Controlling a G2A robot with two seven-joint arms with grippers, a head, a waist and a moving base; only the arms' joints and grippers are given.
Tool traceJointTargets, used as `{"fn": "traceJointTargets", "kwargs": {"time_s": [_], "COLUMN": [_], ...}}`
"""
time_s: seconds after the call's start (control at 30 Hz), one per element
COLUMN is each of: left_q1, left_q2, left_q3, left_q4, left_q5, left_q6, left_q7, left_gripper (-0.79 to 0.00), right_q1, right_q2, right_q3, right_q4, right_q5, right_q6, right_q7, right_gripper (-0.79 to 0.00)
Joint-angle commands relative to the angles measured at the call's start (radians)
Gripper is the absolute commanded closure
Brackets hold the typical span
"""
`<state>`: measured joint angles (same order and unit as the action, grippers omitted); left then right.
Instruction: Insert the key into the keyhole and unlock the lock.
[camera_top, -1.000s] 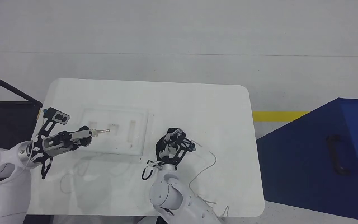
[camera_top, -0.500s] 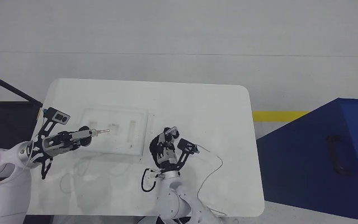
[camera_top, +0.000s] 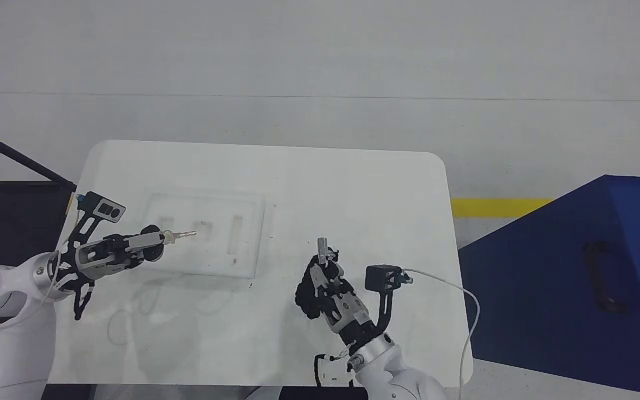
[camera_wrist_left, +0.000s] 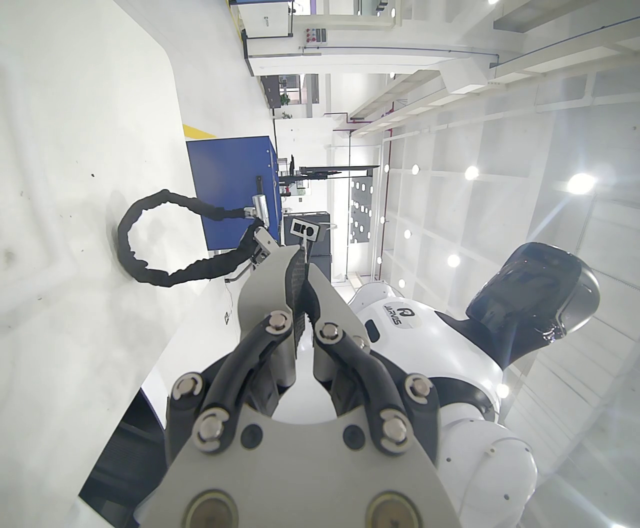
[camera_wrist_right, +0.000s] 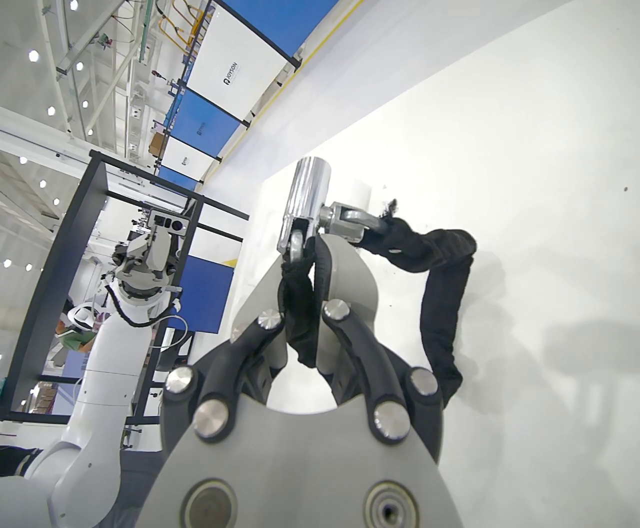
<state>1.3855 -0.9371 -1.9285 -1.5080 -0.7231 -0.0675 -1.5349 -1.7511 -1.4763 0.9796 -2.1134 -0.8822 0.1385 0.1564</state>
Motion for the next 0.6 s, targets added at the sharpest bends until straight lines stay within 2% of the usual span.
{"fn": "traceJointTargets", "kwargs": {"time_s": [0.0, 0.2, 0.4, 0.5, 0.57], "left_q1": [0.000, 0.000, 0.000, 0.000, 0.000], "left_q2": [0.000, 0.000, 0.000, 0.000, 0.000], "left_q3": [0.000, 0.000, 0.000, 0.000, 0.000], "left_q4": [0.000, 0.000, 0.000, 0.000, 0.000], "left_q5": [0.000, 0.000, 0.000, 0.000, 0.000], "left_q6": [0.000, 0.000, 0.000, 0.000, 0.000], "left_q7": [0.000, 0.000, 0.000, 0.000, 0.000], "left_gripper": [0.000, 0.000, 0.000, 0.000, 0.000], "right_q1": [0.000, 0.003, 0.055, 0.091, 0.112], "right_q2": [0.000, 0.001, 0.017, 0.027, 0.031], "right_q3": [0.000, 0.001, -0.088, -0.128, -0.145], "right_q4": [-0.001, 0.001, -0.011, -0.007, -0.010], "right_q5": [0.000, -0.013, -0.354, -0.415, -0.411], "right_q6": [0.000, -0.002, -0.101, -0.187, -0.205], "right_q7": [0.001, 0.001, 0.032, 0.066, 0.078], "right_gripper": [0.000, 0.000, 0.000, 0.000, 0.000]}}
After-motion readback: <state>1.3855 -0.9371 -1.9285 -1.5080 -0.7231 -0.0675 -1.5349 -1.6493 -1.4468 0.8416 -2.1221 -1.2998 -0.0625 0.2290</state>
